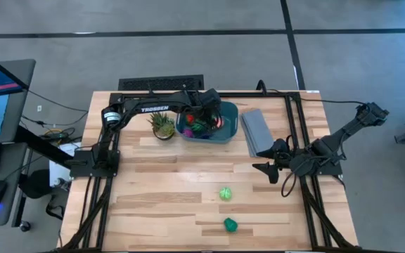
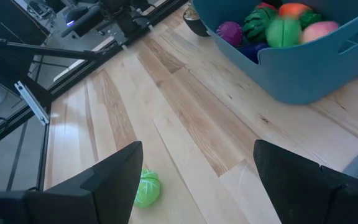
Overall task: Pick and placing Produce into tupperware
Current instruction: Put the pear into the blue bin, then put the cabbage into the blue bin
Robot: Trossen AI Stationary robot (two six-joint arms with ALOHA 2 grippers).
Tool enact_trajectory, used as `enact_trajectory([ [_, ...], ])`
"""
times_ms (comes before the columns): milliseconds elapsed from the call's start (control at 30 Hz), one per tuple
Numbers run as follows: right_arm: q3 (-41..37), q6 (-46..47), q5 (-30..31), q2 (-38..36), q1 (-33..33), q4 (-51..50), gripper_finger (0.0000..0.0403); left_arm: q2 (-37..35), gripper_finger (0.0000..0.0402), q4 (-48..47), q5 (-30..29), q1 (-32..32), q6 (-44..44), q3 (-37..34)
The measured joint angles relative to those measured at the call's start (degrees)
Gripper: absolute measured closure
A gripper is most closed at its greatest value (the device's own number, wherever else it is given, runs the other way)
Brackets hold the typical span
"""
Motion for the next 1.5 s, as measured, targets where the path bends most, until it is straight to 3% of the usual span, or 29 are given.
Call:
enact_trajectory([
  [433, 0.00, 0.31, 0.00, 0.00, 0.00, 0.00, 0.0074, -0.02, 0.0106, 1.37, 0.11, 0.00, 1.37, 0.00],
  [667, 0.02, 1.52, -0.13, 0.00, 0.42, 0.48, 0.0074, -2.48, 0.0106, -4.76, 6.22, -0.05, 1.48, -0.02],
  [767, 0.02, 1.52, -0.22, 0.02, 1.30, 0.47, 0.0074, -4.23, 0.0106, -7.47, 9.36, -0.72, 1.32, -0.04],
  [1167, 0.03, 3.27, -3.68, 0.02, 3.43, 2.97, 0.0074, -16.03, 0.0106, -10.64, 9.28, -8.78, -0.41, -0.02],
  [1300, 0.03, 3.41, -6.29, 0.77, 3.31, 2.87, 0.0074, -19.27, 0.0106, -13.88, 5.78, -14.06, -3.04, -0.02],
  [1500, 0.02, -0.24, -9.11, 0.83, 3.28, 3.03, 0.0074, -22.39, 0.0106, -20.55, -5.02, -23.67, -10.01, -0.02],
])
